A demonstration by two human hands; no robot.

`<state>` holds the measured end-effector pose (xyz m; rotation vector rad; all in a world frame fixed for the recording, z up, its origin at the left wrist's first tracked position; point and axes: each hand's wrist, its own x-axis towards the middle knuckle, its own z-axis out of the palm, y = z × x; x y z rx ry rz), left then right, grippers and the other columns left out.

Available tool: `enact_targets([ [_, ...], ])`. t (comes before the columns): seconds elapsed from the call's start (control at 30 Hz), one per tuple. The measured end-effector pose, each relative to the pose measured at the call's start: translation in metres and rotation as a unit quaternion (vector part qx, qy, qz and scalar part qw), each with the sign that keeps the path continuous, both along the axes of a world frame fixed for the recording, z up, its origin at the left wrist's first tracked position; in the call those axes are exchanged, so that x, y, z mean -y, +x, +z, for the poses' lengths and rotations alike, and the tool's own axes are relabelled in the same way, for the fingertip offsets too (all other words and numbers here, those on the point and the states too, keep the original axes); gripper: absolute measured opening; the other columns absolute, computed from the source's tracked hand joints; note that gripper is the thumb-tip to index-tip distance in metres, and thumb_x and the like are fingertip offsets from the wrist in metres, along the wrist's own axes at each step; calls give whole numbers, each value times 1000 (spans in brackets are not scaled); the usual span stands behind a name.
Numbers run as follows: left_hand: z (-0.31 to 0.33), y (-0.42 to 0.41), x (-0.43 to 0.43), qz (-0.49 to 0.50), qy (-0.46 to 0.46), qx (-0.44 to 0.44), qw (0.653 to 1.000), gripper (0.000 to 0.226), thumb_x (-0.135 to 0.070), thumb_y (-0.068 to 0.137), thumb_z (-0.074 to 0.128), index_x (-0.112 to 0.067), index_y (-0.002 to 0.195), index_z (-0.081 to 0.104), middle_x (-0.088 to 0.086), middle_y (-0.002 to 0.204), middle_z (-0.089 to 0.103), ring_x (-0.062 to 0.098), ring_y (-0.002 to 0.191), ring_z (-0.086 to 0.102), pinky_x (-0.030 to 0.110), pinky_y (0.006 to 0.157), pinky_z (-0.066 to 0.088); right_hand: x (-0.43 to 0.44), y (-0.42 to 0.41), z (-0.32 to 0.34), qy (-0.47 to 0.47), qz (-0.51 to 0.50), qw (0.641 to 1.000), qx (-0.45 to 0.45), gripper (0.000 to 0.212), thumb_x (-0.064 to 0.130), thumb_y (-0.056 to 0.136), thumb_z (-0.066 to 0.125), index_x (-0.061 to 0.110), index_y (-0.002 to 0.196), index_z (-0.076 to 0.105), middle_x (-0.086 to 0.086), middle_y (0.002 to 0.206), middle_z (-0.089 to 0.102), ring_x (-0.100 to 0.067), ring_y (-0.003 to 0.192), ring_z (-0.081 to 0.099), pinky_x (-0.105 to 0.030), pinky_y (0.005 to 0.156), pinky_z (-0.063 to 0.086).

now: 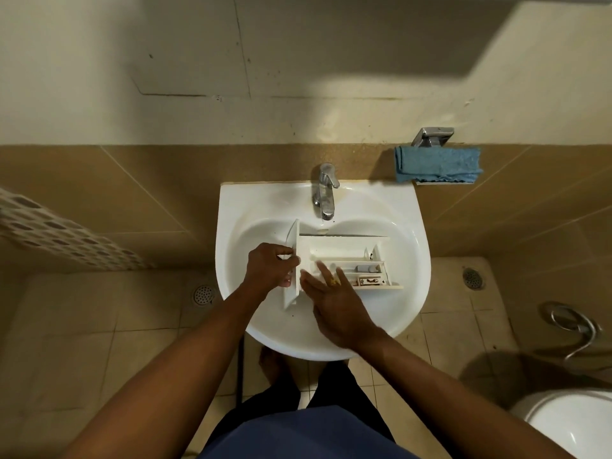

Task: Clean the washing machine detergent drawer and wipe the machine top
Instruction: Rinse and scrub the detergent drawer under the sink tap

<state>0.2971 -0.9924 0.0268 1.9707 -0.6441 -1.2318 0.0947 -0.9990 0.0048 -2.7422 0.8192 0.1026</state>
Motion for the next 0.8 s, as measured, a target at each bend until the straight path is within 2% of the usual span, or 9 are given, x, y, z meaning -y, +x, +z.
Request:
enact_targets([
  [0.13, 0, 0, -2, 5, -5, -7, 1000, 34, -17, 83, 83, -10, 116, 75, 15, 75, 75, 37, 71, 75, 34, 56, 63, -1, -13, 1, -6, 13, 1000, 15, 64, 21, 91, 37, 18, 155, 42, 5, 163, 37, -34, 157, 14, -58, 125, 14],
  [0.23, 1, 0, -1, 8, 2, -3, 1000, 33, -18, 83, 83, -11, 114, 75, 14, 74, 75, 35, 70, 75, 36, 57, 63, 28, 10, -3, 3, -15, 1000, 0, 61, 16, 93, 46, 21, 154, 44, 5, 160, 42, -36, 156, 17, -61, 123, 17],
  [0.3, 1, -1, -1, 16, 6, -10, 1000, 31, -16, 82, 84, -11, 112, 76, 14, 74, 75, 36, 70, 75, 41, 59, 64, 53, 32, -4, 24, -43, 999, -18, 59, 19, 96, 47, 22, 155, 42, 5, 161, 40, -35, 157, 13, -61, 124, 17],
  [0.37, 1, -1, 0, 22, 10, -10, 1000, 30, -14, 82, 83, -10, 110, 75, 13, 72, 74, 36, 67, 75, 44, 61, 65, 72, 47, -6, 27, -57, 997, -46, 59, 23, 99, 45, 21, 157, 37, 4, 164, 34, -36, 157, 9, -60, 124, 15],
  [0.47, -1, -3, 0, 29, 12, -10, 999, 31, -15, 82, 84, -11, 112, 75, 13, 72, 75, 36, 67, 75, 41, 59, 64, 74, 48, -10, 24, -61, 995, -78, 71, 26, 98, 42, 17, 163, 16, 3, 171, 11, -37, 157, -2, -61, 124, 11],
  [0.5, -1, -3, 0, 30, 12, -8, 999, 32, -15, 82, 84, -12, 112, 75, 13, 73, 75, 36, 66, 75, 41, 58, 64, 69, 45, -11, 26, -64, 994, -80, 71, 26, 98, 40, 16, 164, 14, 2, 172, 9, -37, 157, -2, -62, 124, 10],
  [0.63, -1, -4, 2, 31, 14, -7, 999, 31, -13, 82, 82, -10, 112, 75, 15, 74, 75, 36, 66, 75, 41, 57, 64, 45, 33, -11, 20, -66, 996, -50, 70, 33, 93, 21, 8, 157, 35, -7, 165, 31, -39, 156, 15, -61, 125, 13],
  [0.7, -1, -4, 2, 28, 14, -15, 999, 30, -13, 82, 82, -10, 112, 75, 16, 75, 75, 37, 68, 75, 41, 58, 64, 45, 32, -11, 6, -61, 997, -52, 69, 34, 93, 24, 7, 155, 39, -9, 163, 36, -40, 155, 18, -60, 124, 15],
  [0.8, -1, -3, 2, 31, 15, -20, 999, 30, -13, 82, 82, -11, 111, 75, 16, 76, 75, 37, 68, 75, 45, 61, 64, 59, 48, -10, -3, -78, 995, -64, 67, 35, 95, 35, 9, 156, 36, -6, 164, 34, -39, 155, 17, -57, 124, 15],
])
